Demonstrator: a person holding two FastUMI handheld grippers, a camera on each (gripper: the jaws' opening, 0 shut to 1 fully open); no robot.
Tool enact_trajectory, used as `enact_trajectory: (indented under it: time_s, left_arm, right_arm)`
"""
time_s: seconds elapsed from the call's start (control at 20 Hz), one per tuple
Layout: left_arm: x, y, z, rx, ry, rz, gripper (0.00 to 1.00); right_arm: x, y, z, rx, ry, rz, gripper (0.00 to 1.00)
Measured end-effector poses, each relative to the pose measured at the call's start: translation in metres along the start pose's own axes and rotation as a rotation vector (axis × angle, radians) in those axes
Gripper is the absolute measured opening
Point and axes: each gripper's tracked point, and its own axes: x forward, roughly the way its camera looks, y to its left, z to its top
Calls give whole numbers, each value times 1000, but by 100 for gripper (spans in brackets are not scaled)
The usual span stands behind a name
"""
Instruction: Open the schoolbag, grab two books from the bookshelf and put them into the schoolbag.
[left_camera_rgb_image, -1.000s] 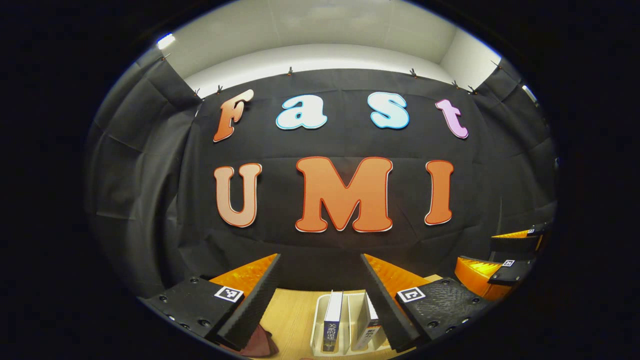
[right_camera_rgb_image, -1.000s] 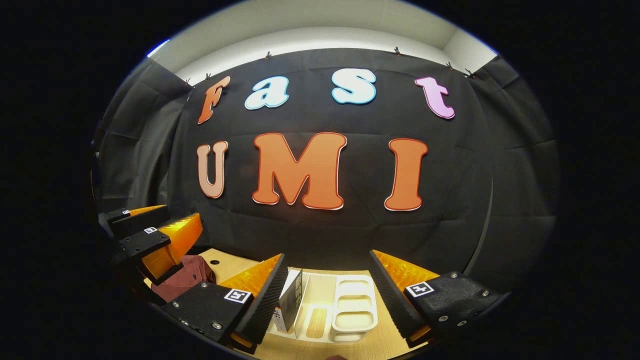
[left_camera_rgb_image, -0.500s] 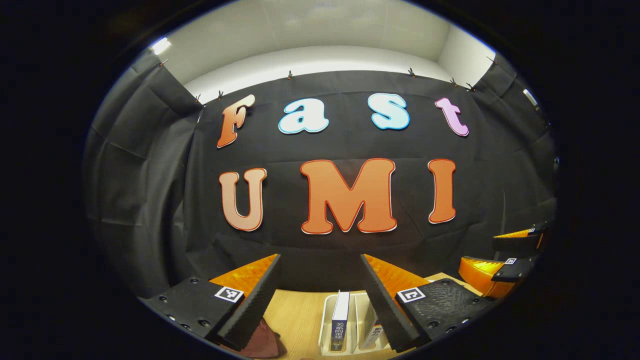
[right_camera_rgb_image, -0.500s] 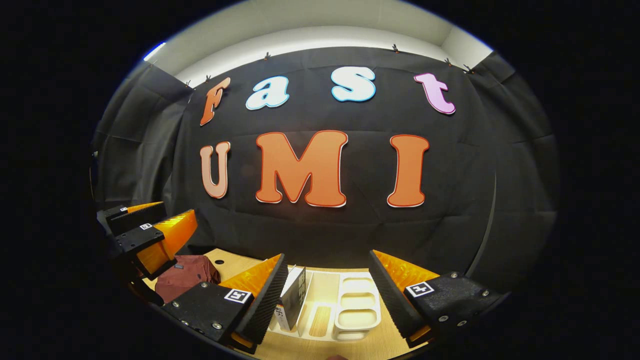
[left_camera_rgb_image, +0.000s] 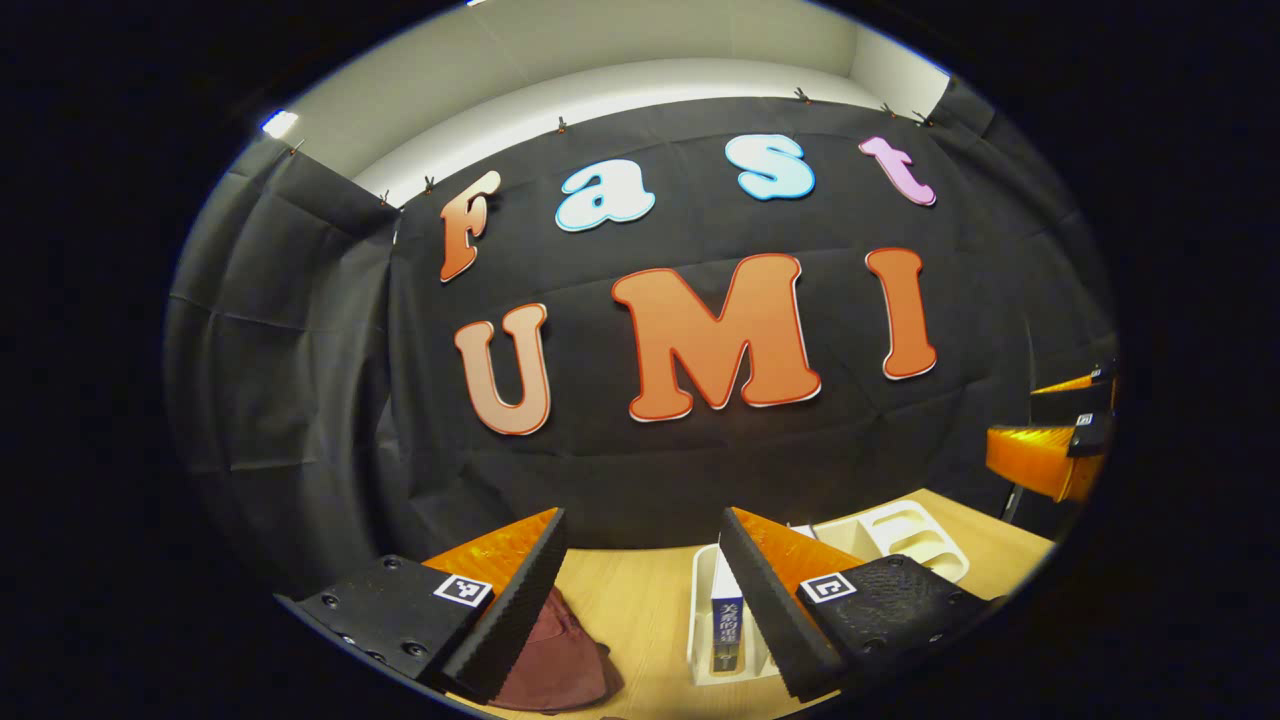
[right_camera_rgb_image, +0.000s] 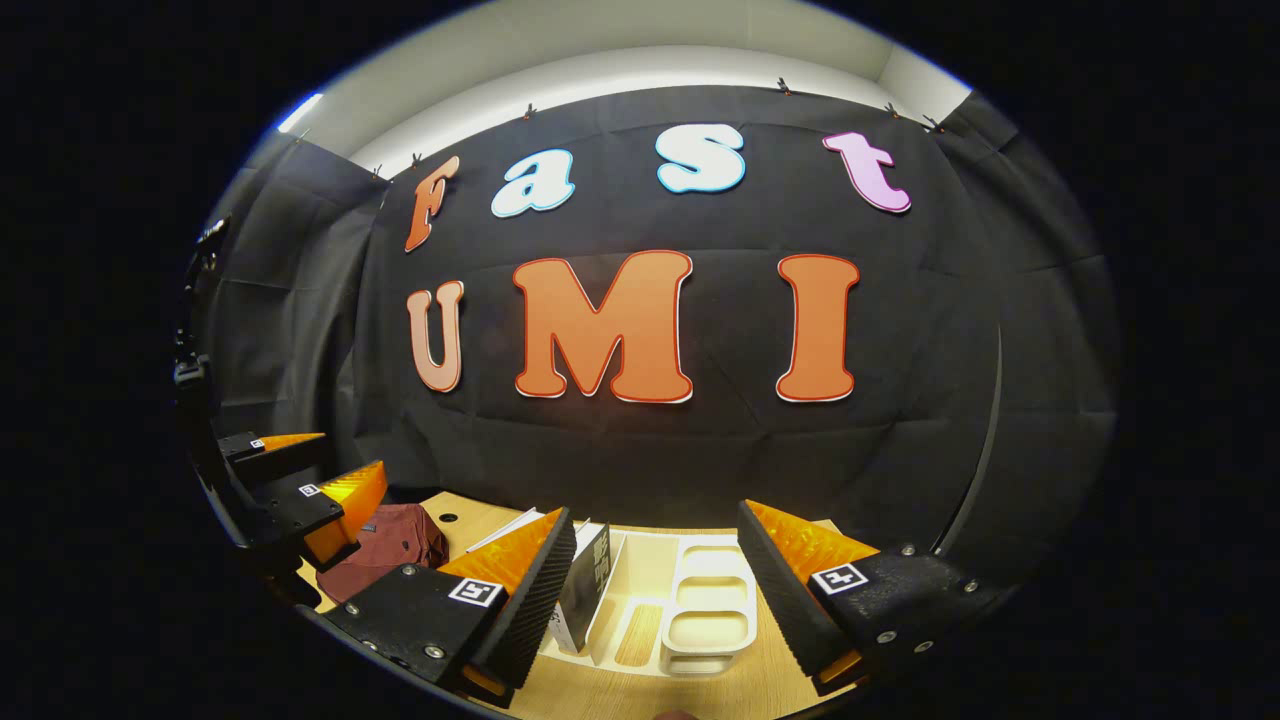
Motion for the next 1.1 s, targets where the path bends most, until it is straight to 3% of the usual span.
enact_trajectory:
  time_s: [0.2,0.25,0.3,0.55,0.8,1.1]
  left_arm:
    - [-2,21,-42,94,71,16,96]
    - [-1,25,-57,116,90,10,100]
    - [0,29,-70,136,107,0,96]
    - [2,55,-139,286,203,-49,96]
    - [-7,81,-230,477,378,-119,96]
    - [-29,91,-316,616,531,-196,98]
  right_arm:
    - [-1,1,-6,-10,22,9,96]
    - [0,1,-6,-23,14,5,96]
    - [1,-2,-7,-41,8,-12,96]
    - [1,-20,-25,-15,52,-118,96]
    - [5,-32,-29,-55,70,-208,96]
    - [5,-32,-36,-63,100,-248,96]
